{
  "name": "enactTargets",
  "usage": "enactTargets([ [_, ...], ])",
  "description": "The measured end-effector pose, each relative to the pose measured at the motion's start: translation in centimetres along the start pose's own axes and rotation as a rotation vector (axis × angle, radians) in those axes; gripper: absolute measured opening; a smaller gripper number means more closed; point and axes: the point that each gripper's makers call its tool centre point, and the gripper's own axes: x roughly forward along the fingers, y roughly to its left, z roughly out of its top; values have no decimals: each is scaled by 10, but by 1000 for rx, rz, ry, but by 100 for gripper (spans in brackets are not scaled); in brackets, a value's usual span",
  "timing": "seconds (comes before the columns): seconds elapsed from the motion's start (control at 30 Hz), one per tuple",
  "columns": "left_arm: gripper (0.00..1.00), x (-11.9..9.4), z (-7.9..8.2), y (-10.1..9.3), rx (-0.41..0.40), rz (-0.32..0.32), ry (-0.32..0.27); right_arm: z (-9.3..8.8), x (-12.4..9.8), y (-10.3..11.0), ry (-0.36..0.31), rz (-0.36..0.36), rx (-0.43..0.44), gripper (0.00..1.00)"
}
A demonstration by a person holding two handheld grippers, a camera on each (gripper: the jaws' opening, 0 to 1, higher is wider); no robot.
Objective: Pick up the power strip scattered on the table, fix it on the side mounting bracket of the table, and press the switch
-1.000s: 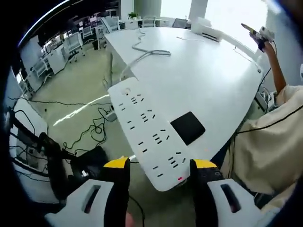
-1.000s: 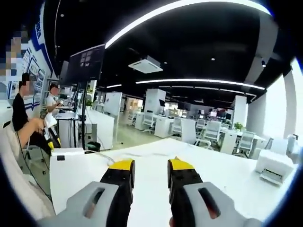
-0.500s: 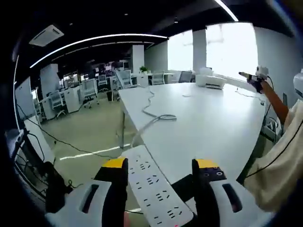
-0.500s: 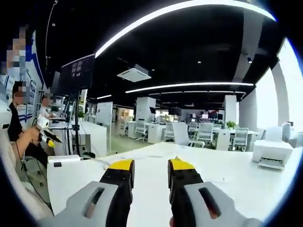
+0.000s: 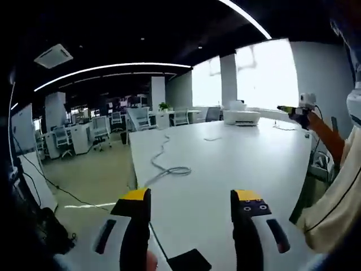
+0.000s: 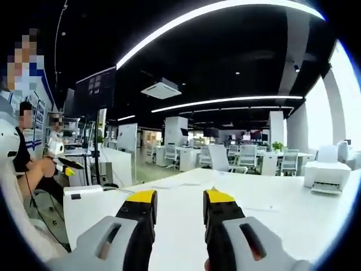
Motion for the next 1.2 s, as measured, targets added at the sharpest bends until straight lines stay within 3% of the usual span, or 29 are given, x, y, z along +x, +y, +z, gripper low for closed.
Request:
enactTargets([
  [0.27, 59, 8, 24, -13, -31, 40, -144, -11, -11, 2, -9, -25, -3, 32],
  [0.5, 59, 19, 30, -28, -4, 51, -186, -20, -23, -1, -24, -59, -11, 33],
  [0.67, 59, 26, 35, -45, -6, 18, -224, -26, -29, -4, -48, -87, -3, 34],
  [0.87, 60, 36, 34, -61, 10, -23, -223, -36, -35, -2, -54, -99, -6, 36],
  [1.07, 61, 42, 37, -68, 22, -47, -305, -47, -42, 0, -49, -116, -17, 38],
  [1.2, 60, 48, 31, -69, 40, -29, -317, -55, -44, 1, -44, -124, -24, 39],
])
